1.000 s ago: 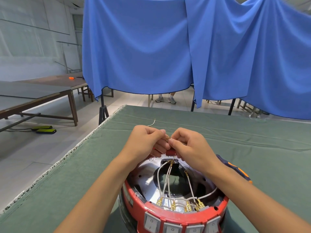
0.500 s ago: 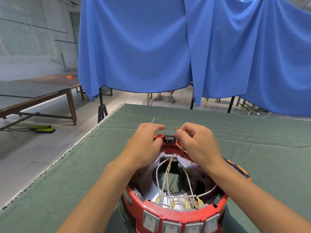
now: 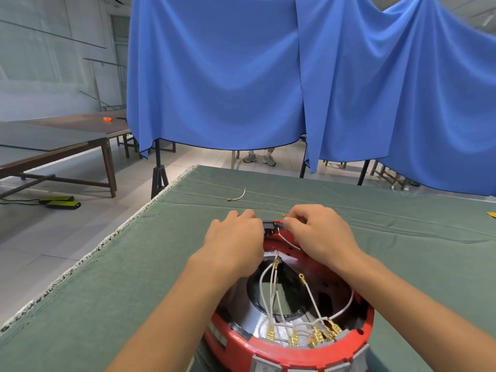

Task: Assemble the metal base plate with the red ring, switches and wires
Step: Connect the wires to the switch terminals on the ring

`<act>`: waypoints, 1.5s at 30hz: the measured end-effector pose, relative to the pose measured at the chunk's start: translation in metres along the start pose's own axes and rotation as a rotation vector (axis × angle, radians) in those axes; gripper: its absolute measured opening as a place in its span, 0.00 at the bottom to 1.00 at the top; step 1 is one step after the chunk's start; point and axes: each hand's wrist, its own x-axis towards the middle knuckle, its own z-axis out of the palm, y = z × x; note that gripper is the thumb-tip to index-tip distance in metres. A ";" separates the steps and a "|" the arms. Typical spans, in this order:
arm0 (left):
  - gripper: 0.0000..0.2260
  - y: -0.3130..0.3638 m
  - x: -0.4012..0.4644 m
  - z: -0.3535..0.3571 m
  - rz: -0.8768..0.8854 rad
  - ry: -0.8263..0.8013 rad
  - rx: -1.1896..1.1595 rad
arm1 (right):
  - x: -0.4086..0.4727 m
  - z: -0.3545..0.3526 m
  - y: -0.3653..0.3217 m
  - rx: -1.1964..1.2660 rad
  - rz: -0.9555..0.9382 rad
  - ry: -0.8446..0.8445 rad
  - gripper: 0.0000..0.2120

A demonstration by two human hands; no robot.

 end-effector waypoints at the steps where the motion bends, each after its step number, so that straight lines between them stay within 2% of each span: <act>1: 0.12 0.003 0.000 -0.001 -0.028 0.055 0.019 | -0.002 0.001 -0.002 -0.044 -0.034 -0.002 0.11; 4: 0.11 0.000 0.000 -0.003 -0.116 0.237 -0.020 | -0.007 0.006 -0.005 -0.142 -0.132 -0.017 0.10; 6: 0.11 -0.008 0.001 -0.002 -0.115 0.271 -0.128 | -0.008 0.008 -0.005 -0.160 -0.171 -0.053 0.10; 12: 0.14 -0.014 0.005 0.008 -0.013 0.199 -0.316 | -0.010 0.011 -0.006 -0.195 -0.252 -0.075 0.12; 16: 0.11 -0.014 0.006 0.010 0.008 0.159 -0.306 | -0.012 0.012 -0.006 -0.220 -0.278 -0.060 0.12; 38: 0.11 -0.014 0.007 0.010 -0.018 0.172 -0.346 | -0.016 0.018 -0.007 -0.251 -0.320 -0.011 0.14; 45: 0.11 -0.014 0.007 0.011 -0.018 0.185 -0.330 | -0.014 0.020 -0.009 -0.367 -0.356 -0.026 0.14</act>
